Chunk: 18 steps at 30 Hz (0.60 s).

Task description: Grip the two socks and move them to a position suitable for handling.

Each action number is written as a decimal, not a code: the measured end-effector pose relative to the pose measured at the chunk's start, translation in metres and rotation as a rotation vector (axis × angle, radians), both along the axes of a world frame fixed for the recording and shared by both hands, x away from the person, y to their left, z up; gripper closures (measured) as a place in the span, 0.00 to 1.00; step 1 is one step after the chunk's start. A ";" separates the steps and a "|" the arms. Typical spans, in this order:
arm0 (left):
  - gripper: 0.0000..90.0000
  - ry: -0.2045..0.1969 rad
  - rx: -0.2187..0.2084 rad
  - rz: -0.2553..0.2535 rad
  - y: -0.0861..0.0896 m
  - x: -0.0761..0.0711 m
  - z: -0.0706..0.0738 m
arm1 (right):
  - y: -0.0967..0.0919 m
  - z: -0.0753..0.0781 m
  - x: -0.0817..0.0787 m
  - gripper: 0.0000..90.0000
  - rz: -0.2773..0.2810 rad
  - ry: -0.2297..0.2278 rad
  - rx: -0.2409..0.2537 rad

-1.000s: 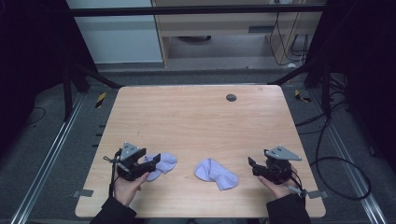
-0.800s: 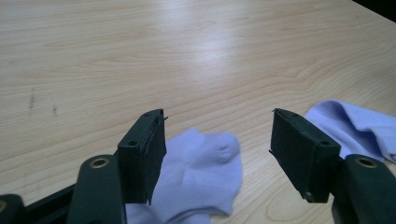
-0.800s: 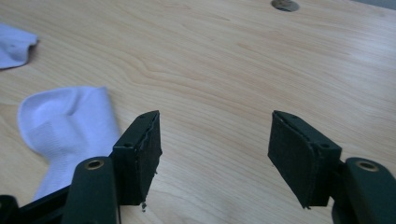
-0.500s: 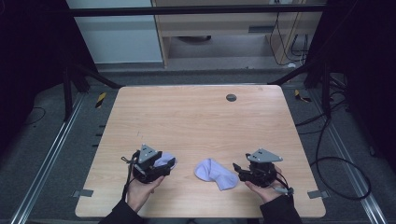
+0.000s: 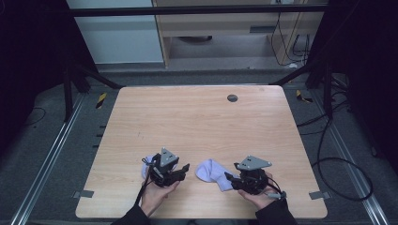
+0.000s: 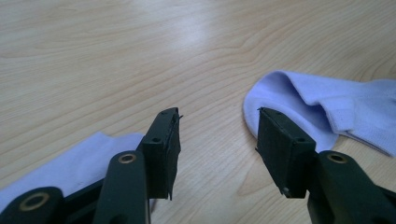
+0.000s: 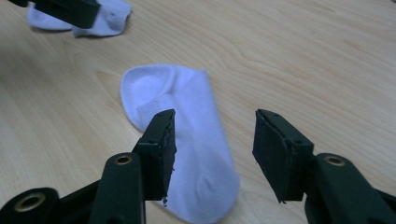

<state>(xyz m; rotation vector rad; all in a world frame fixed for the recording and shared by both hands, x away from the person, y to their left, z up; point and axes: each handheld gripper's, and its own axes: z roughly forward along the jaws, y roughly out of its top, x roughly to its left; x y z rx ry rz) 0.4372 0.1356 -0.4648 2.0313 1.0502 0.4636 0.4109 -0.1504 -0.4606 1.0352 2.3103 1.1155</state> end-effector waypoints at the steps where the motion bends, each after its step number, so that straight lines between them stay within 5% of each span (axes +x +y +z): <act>1: 0.54 0.005 0.002 -0.006 -0.003 0.001 -0.002 | 0.001 -0.001 -0.001 0.56 0.008 0.003 -0.001; 18: 0.59 0.070 0.042 -0.034 -0.029 0.016 -0.025 | 0.016 -0.022 -0.006 0.65 0.088 0.081 -0.059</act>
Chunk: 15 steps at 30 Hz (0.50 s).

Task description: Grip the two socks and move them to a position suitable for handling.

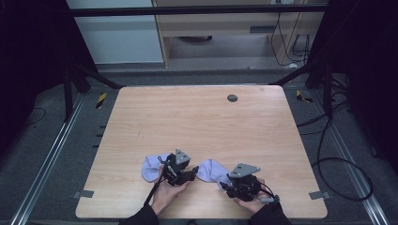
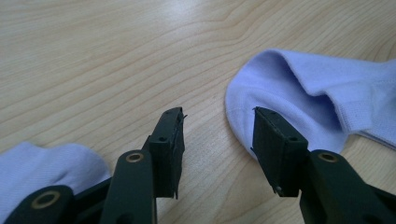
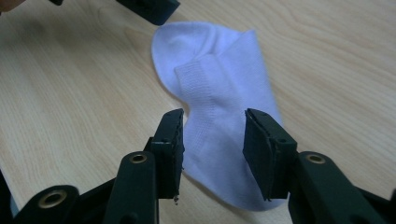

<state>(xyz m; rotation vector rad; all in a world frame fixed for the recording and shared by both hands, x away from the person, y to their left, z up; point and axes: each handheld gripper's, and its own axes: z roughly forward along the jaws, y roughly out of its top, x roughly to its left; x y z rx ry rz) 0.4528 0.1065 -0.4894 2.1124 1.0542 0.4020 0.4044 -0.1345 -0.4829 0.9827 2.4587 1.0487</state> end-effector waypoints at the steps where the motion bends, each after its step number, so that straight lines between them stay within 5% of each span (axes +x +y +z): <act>1: 0.59 0.004 0.004 -0.003 0.000 0.000 -0.001 | 0.001 -0.001 0.000 0.66 0.006 0.009 -0.006; 15: 0.75 0.031 0.008 -0.023 -0.007 0.002 -0.008 | 0.006 -0.011 0.002 0.74 0.032 0.087 -0.018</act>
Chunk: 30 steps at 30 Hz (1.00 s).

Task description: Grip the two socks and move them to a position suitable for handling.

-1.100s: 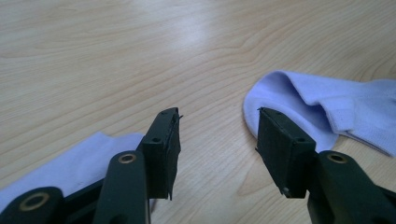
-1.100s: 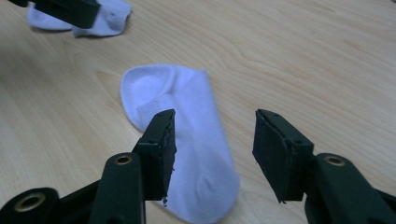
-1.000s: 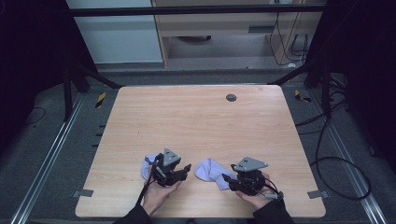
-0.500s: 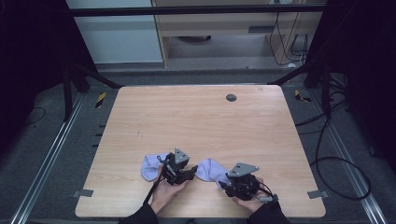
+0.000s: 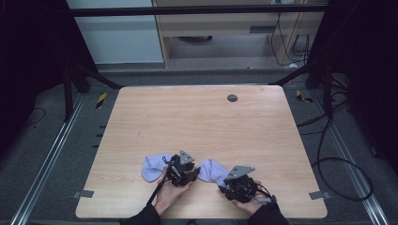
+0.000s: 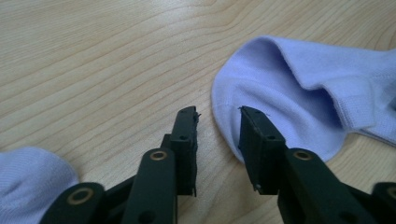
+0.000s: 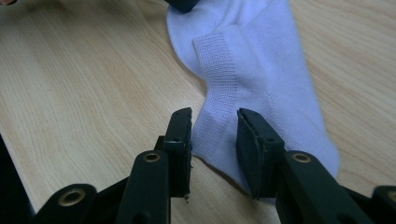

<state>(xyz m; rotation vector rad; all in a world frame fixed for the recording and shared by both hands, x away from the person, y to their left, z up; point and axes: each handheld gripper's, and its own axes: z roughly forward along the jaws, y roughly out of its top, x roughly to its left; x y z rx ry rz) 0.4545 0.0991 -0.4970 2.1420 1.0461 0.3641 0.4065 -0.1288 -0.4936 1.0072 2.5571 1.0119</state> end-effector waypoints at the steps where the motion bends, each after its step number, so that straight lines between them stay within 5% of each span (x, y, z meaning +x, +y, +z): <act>1: 0.78 0.001 0.000 -0.003 0.000 0.000 0.000 | 0.000 0.000 0.000 0.75 -0.003 0.007 0.004; 9: 0.93 0.018 -0.013 -0.023 -0.002 0.000 0.000 | 0.003 0.000 0.001 0.92 0.018 0.045 0.023; 16: 0.98 0.013 -0.022 -0.041 0.000 -0.003 0.001 | 0.004 0.002 0.001 0.94 0.027 0.060 0.041; 23: 0.99 0.009 -0.020 -0.059 0.003 -0.006 0.004 | -0.006 0.022 -0.001 0.94 -0.005 -0.023 0.162; 30: 0.99 0.008 -0.013 -0.064 0.004 -0.006 0.004 | -0.020 0.033 0.010 0.94 -0.141 -0.104 0.246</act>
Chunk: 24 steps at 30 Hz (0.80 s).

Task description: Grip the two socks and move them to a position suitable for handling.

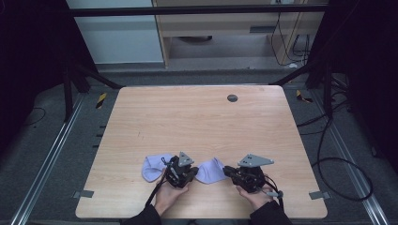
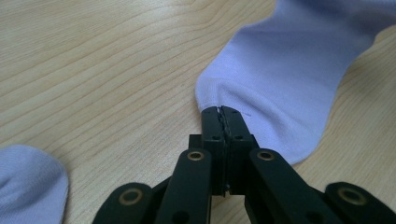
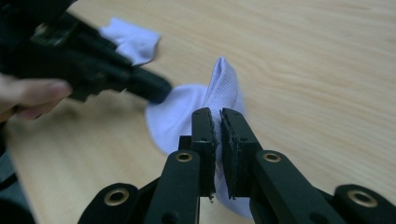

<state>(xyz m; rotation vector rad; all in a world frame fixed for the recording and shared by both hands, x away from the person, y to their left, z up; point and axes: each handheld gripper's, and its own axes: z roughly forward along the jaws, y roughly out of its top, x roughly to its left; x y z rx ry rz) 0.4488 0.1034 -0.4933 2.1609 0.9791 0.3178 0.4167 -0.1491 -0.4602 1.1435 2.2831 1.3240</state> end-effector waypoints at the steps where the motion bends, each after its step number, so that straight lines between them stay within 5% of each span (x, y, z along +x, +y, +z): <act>1: 0.99 0.001 0.003 -0.001 0.000 0.000 0.000 | -0.002 0.000 0.002 0.94 -0.019 0.001 0.007; 7: 0.99 0.005 0.008 -0.003 0.000 0.001 -0.001 | -0.013 -0.007 0.015 0.93 -0.125 0.007 -0.007; 12: 0.97 -0.004 0.000 0.008 0.000 0.001 -0.001 | -0.021 -0.015 0.025 0.87 -0.186 0.007 -0.068; 17: 0.81 -0.023 -0.018 0.041 0.003 0.002 0.005 | -0.031 -0.018 0.029 0.72 -0.243 -0.039 -0.120; 20: 0.75 -0.038 -0.031 0.053 0.005 0.001 0.009 | -0.038 -0.015 0.029 0.68 -0.258 -0.065 -0.130; 24: 0.70 -0.041 -0.014 0.059 0.005 0.001 0.011 | -0.041 -0.020 0.032 0.66 -0.238 -0.008 -0.157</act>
